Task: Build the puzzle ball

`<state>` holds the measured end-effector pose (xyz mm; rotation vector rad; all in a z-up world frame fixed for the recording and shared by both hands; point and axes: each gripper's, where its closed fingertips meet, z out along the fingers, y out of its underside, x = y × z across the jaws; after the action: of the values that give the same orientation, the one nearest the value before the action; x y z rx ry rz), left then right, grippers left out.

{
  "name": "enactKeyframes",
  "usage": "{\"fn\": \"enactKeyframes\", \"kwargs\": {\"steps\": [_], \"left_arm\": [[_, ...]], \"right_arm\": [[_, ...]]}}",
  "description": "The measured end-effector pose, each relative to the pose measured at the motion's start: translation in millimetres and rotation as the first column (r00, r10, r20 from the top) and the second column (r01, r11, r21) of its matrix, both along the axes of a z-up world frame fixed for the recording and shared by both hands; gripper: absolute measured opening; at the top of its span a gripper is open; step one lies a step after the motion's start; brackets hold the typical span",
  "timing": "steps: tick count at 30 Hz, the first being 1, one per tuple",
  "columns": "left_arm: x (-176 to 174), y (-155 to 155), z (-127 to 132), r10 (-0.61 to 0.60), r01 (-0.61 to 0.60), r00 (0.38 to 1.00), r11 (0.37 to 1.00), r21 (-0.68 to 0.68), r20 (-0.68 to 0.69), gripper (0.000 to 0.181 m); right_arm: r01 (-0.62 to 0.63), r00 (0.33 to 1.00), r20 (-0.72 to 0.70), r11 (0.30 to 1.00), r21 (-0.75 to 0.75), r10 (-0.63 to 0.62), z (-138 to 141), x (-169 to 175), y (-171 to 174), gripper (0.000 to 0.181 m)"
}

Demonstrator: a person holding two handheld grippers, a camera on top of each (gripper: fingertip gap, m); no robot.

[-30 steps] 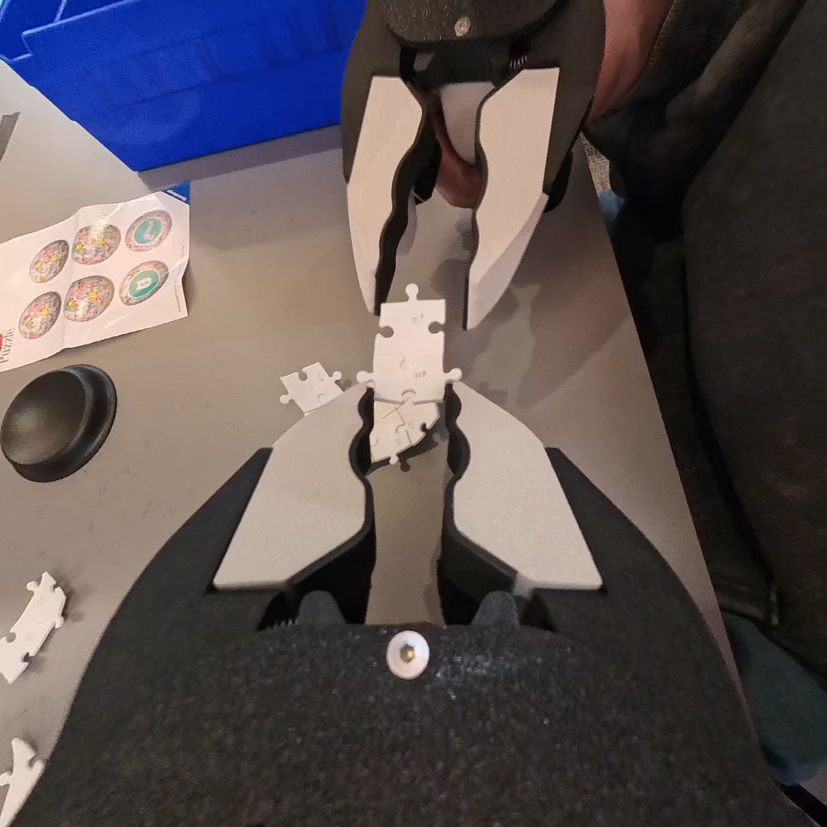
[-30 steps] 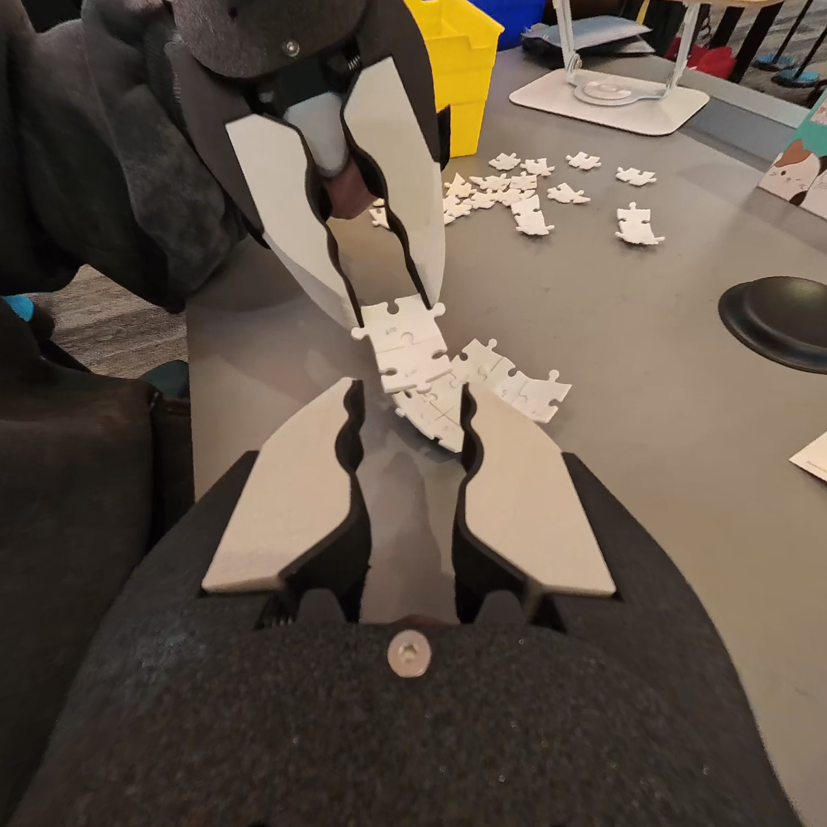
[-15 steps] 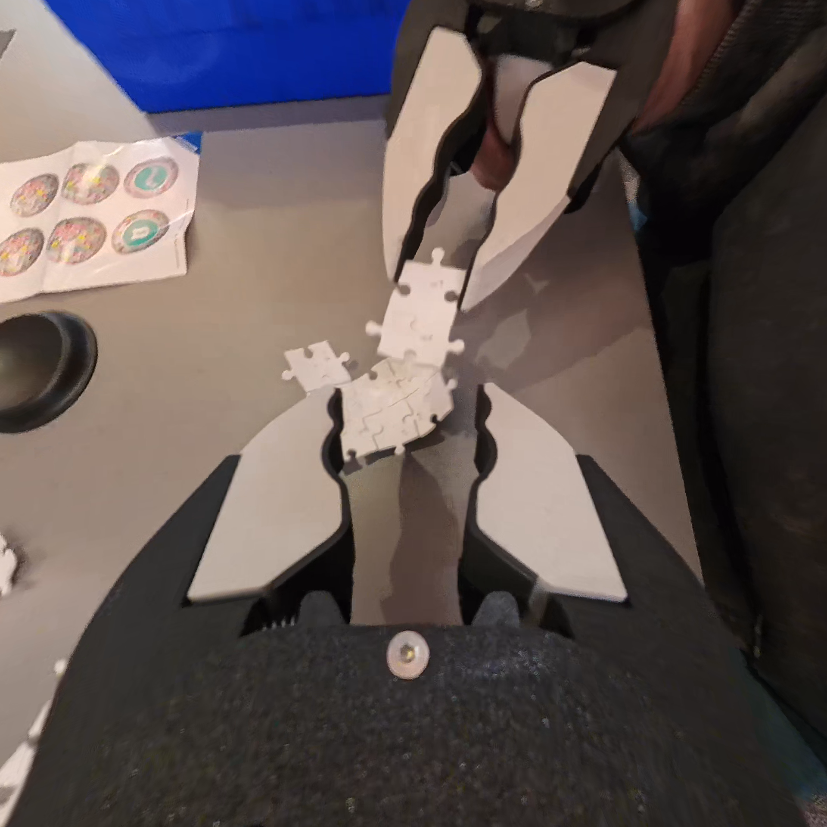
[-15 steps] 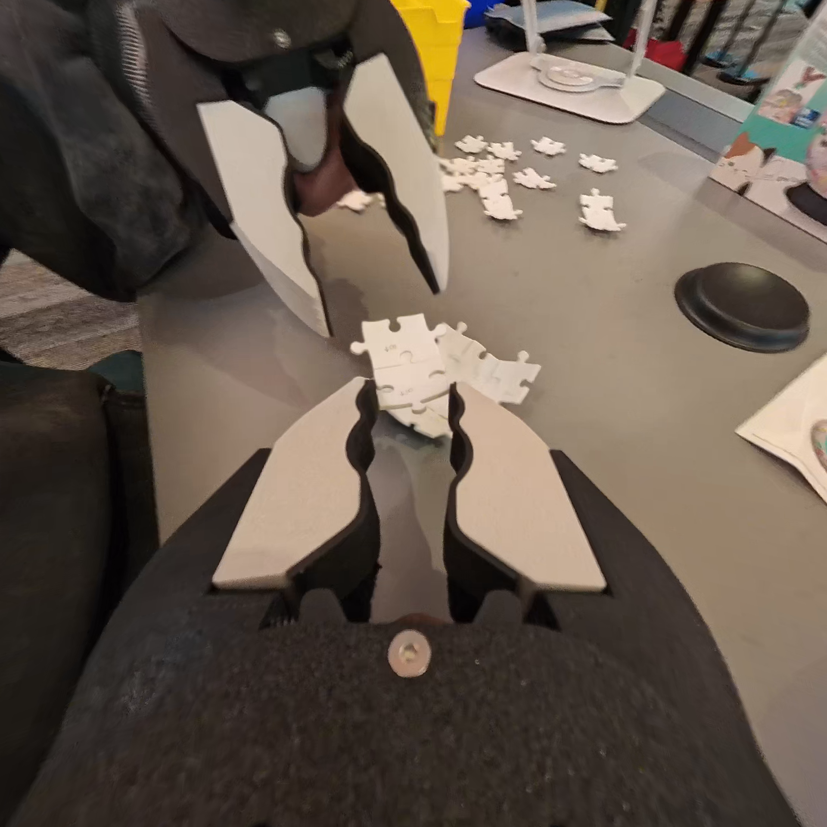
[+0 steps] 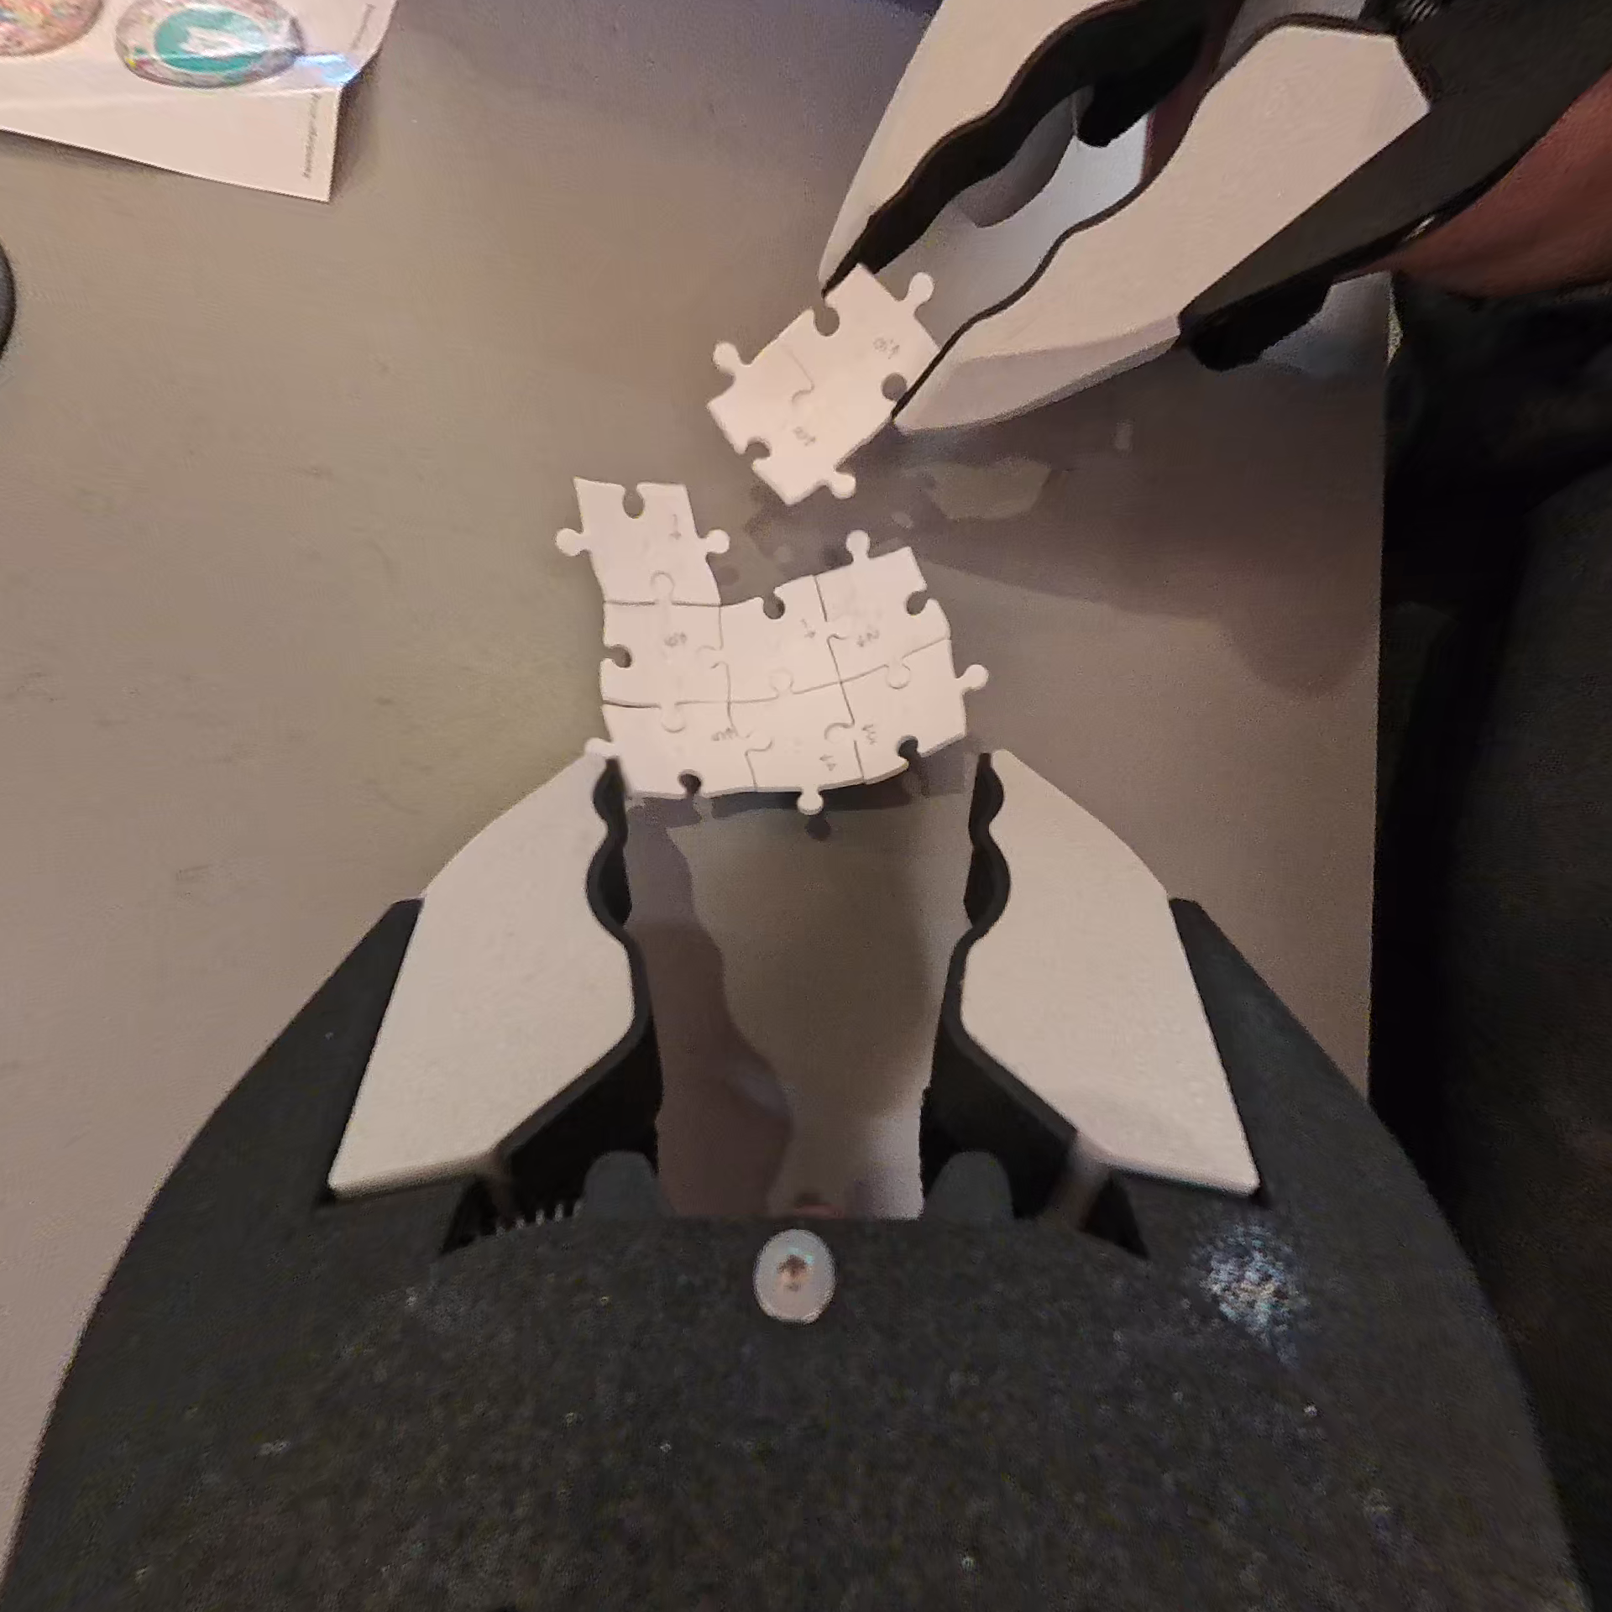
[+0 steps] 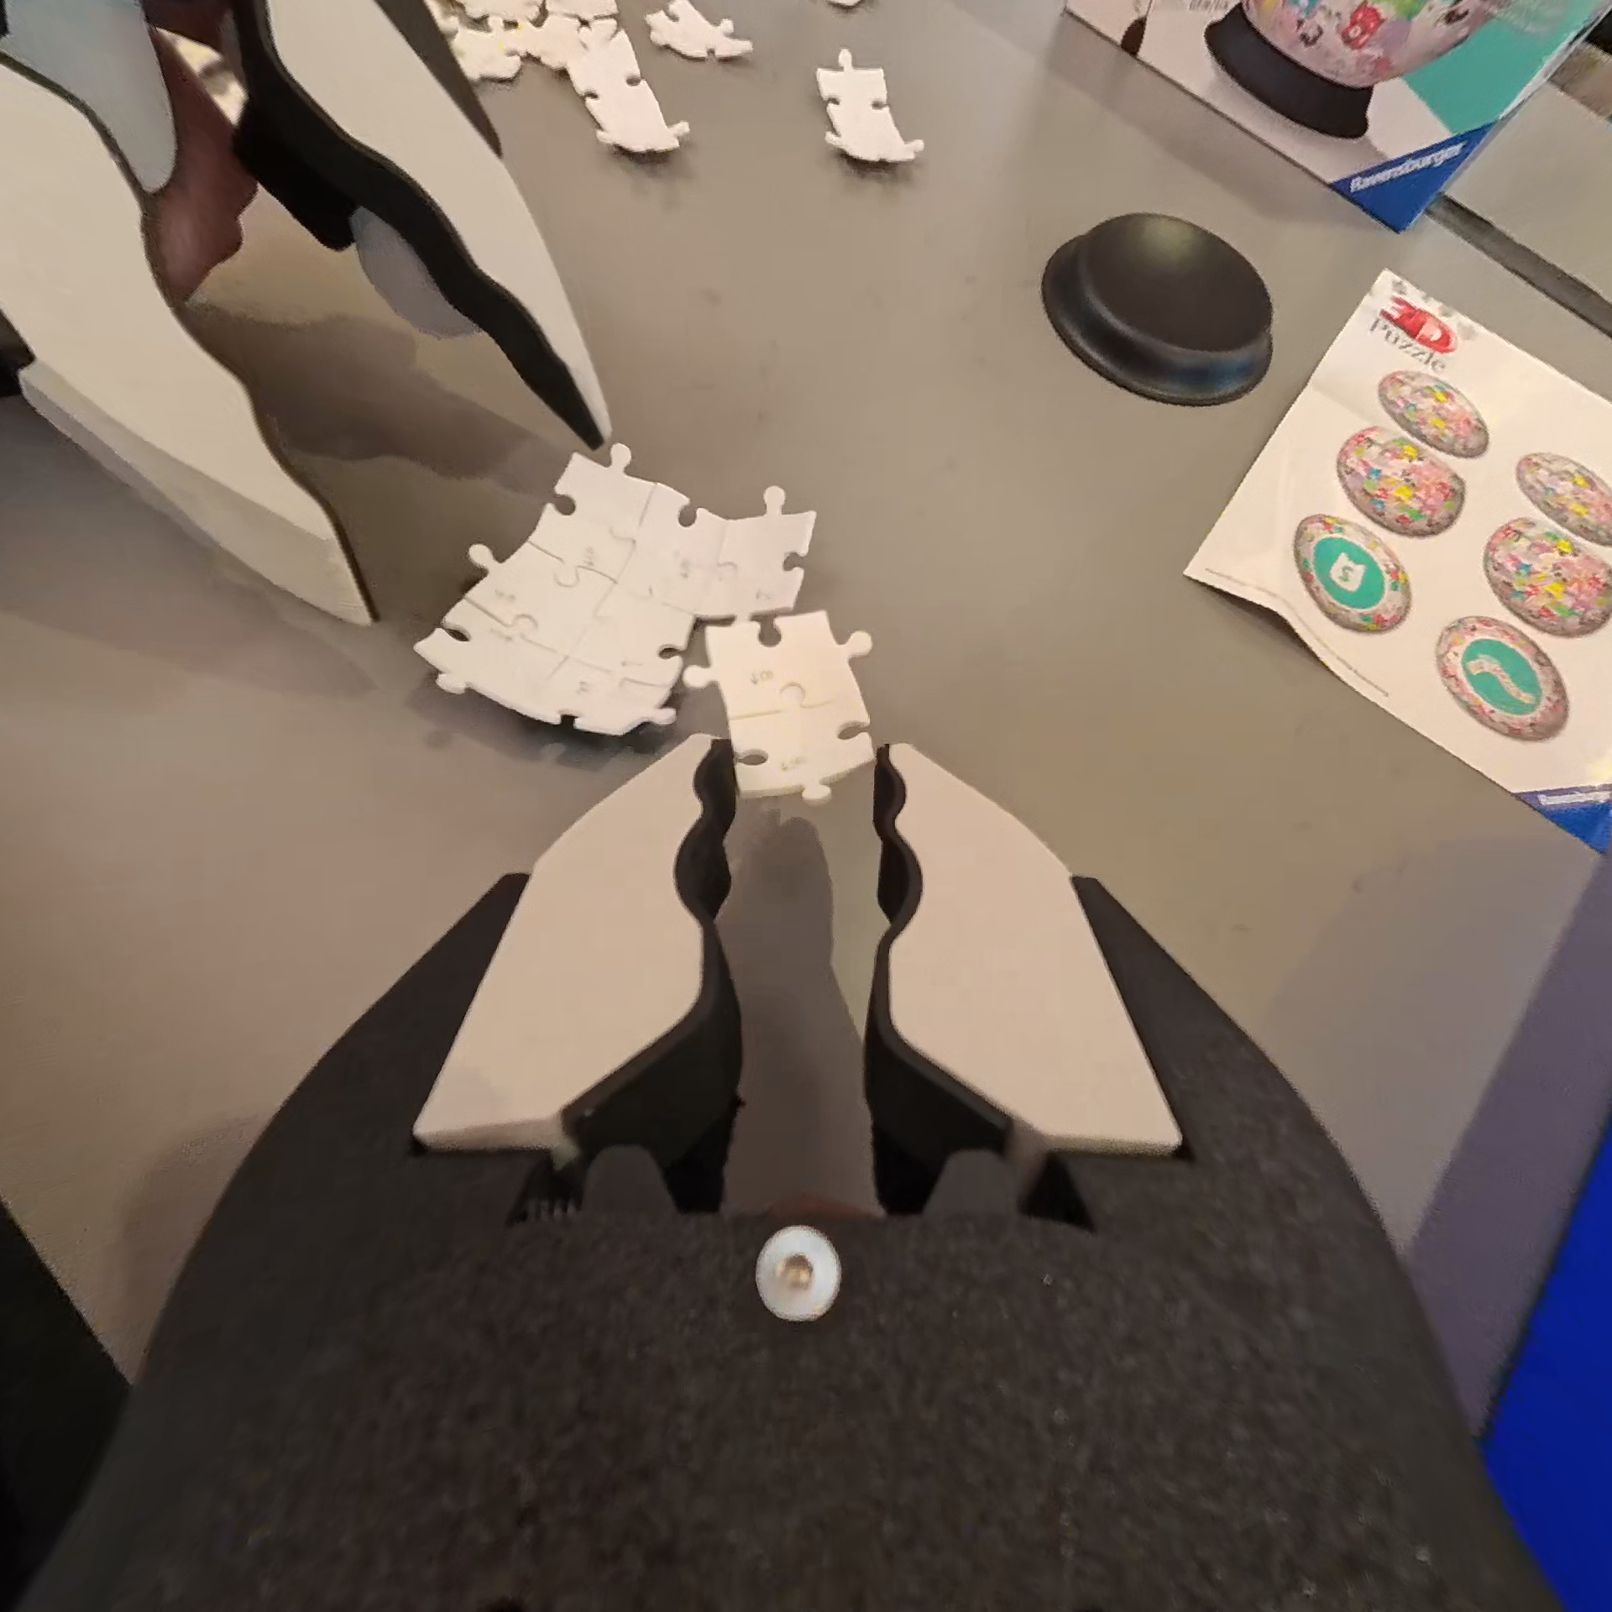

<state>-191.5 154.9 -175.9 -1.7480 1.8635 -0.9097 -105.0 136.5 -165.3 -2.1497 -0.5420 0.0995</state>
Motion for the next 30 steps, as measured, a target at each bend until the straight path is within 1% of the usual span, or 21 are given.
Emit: {"fn": "enactKeyframes", "kwargs": {"steps": [8, 14, 16, 23, 27, 30], "left_arm": [[-3, -9, 1, 0.007, -0.007, 1.0, 1.0, -0.021, 0.002, 0.074], [-4, -14, 0, 0.005, -0.005, 1.0, 1.0, -0.024, -0.004, 0.074], [-5, -16, 1, 0.005, -0.005, 1.0, 1.0, -0.027, -0.002, 0.073], [-6, -25, 4, -0.001, 0.001, 1.0, 0.999, -0.035, 0.006, 0.072], [-5, -11, 11, 0.053, -0.053, 0.998, 0.999, -0.001, 0.042, 0.077], [-7, 1, 3, 0.095, -0.095, 0.995, 0.995, -0.027, 0.006, 0.084]], "right_arm": [[-0.025, 0.999, -0.038, 0.999, -0.034, 0.023, 0, -5, 6, 0.03], [-0.071, 0.997, 0.023, 0.997, -0.042, 0.072, 3, -9, 19, 0.03], [-0.073, 0.996, 0.05, 0.995, -0.067, 0.077, 1, -6, 22, 0.03], [-0.105, 0.993, 0.036, 0.985, -0.134, 0.111, -2, -11, 24, 0.03], [-0.112, 0.991, 0.055, 0.98, -0.164, 0.123, -6, -13, 23, 0.03], [-0.114, 0.99, 0.069, 0.979, -0.167, 0.127, -5, -15, 23, 0.03]]}}
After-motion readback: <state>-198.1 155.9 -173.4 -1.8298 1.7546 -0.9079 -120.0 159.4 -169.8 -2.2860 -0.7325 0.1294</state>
